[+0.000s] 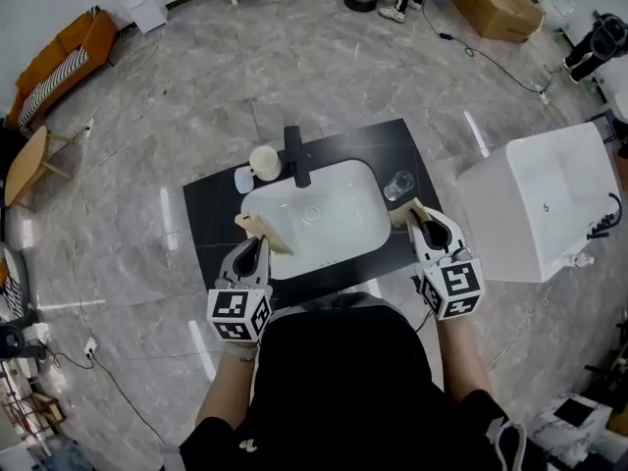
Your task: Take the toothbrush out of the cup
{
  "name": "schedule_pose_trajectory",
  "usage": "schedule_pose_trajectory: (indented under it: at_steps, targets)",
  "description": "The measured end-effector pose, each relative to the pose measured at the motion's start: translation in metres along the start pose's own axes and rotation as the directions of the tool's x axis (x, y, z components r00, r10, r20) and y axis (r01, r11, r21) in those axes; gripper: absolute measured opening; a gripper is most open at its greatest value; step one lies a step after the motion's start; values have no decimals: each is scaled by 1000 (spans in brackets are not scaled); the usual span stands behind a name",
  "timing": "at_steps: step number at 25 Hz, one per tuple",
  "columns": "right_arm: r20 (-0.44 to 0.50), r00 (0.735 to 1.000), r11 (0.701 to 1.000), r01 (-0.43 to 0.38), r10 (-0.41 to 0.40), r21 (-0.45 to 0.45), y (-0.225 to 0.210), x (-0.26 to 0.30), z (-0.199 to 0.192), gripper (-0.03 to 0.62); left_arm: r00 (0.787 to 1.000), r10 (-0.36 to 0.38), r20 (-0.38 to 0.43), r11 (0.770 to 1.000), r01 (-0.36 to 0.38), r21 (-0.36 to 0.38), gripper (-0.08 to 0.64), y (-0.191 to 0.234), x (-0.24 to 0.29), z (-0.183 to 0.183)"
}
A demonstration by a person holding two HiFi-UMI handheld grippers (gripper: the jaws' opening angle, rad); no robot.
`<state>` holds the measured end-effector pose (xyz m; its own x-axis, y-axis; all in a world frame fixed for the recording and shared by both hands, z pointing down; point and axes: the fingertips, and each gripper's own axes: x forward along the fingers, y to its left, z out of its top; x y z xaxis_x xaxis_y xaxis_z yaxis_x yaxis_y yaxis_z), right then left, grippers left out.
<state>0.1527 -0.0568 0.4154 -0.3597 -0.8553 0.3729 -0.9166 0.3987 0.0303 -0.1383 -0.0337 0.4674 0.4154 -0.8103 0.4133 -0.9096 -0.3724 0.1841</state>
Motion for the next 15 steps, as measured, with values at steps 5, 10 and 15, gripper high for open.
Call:
schedule_pose_trajectory:
  at_steps: [5, 10, 15]
  targets:
    - [-18, 1000, 1000, -16, 17, 25, 21, -14, -21, 58, 998, -61, -17, 998, 61, 26, 23, -17, 8, -3]
    - [-35, 999, 999, -19, 21, 44, 34, -23, -40, 58, 994, -107, -31, 993, 109, 47, 23, -29, 15, -2]
    - [-42, 999, 996, -7, 11, 84, 38, -27, -63, 58, 989, -140, -39, 988, 142, 61, 23, -37, 21, -1]
